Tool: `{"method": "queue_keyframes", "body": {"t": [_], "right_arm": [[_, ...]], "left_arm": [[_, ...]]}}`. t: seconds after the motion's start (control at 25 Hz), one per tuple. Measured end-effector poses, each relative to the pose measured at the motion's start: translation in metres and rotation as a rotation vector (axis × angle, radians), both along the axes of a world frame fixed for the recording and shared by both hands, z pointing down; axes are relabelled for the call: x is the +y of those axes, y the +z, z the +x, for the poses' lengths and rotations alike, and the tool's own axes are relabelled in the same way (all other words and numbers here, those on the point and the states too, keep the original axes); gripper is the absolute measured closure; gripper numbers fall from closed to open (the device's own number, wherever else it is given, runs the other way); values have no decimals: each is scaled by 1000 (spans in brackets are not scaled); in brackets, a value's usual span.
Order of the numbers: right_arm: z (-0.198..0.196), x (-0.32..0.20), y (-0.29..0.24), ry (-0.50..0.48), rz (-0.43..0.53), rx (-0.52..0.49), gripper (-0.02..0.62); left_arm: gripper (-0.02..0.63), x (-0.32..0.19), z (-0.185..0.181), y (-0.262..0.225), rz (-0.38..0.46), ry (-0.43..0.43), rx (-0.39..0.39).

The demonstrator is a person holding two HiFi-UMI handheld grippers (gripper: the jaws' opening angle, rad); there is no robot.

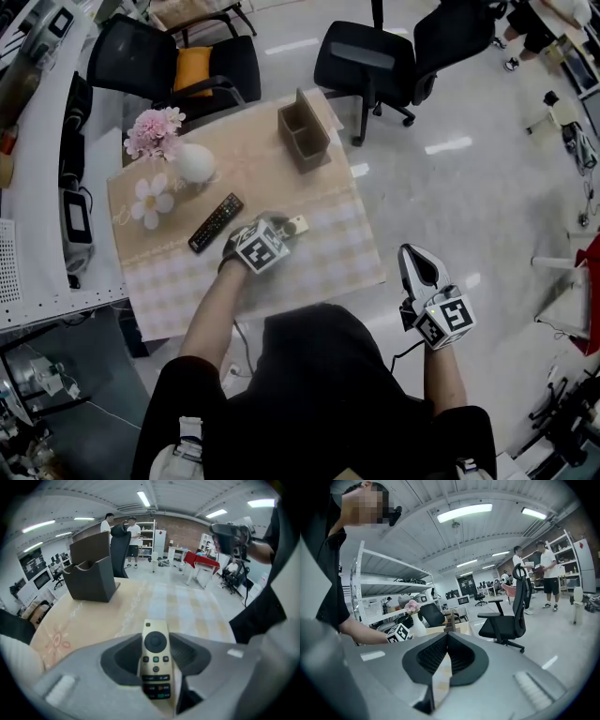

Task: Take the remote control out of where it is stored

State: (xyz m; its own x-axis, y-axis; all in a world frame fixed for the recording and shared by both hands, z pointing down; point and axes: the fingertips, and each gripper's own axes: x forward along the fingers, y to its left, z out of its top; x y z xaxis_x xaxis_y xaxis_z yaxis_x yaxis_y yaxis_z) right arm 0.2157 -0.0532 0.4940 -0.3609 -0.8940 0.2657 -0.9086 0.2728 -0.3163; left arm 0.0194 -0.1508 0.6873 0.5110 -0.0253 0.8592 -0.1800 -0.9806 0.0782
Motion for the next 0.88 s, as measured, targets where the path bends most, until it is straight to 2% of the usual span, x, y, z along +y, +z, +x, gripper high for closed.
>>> {"method": "queue_keyframes", "body": {"t": [0.32, 0.48, 0.56, 0.88], "right_arm": [[-2, -3, -2, -10, 9, 17, 589], [-6, -5, -4, -18, 7, 18, 591], [-11, -7, -7, -34, 16, 20, 591], [-26, -12, -21, -107, 55, 30, 591]], "left_arm": [[419, 0, 0, 1, -15, 10, -16], [381, 2, 2, -5, -4, 12, 7], [379, 1, 3, -16, 6, -7, 35], [392, -17, -3, -71, 69, -174, 209]]}}
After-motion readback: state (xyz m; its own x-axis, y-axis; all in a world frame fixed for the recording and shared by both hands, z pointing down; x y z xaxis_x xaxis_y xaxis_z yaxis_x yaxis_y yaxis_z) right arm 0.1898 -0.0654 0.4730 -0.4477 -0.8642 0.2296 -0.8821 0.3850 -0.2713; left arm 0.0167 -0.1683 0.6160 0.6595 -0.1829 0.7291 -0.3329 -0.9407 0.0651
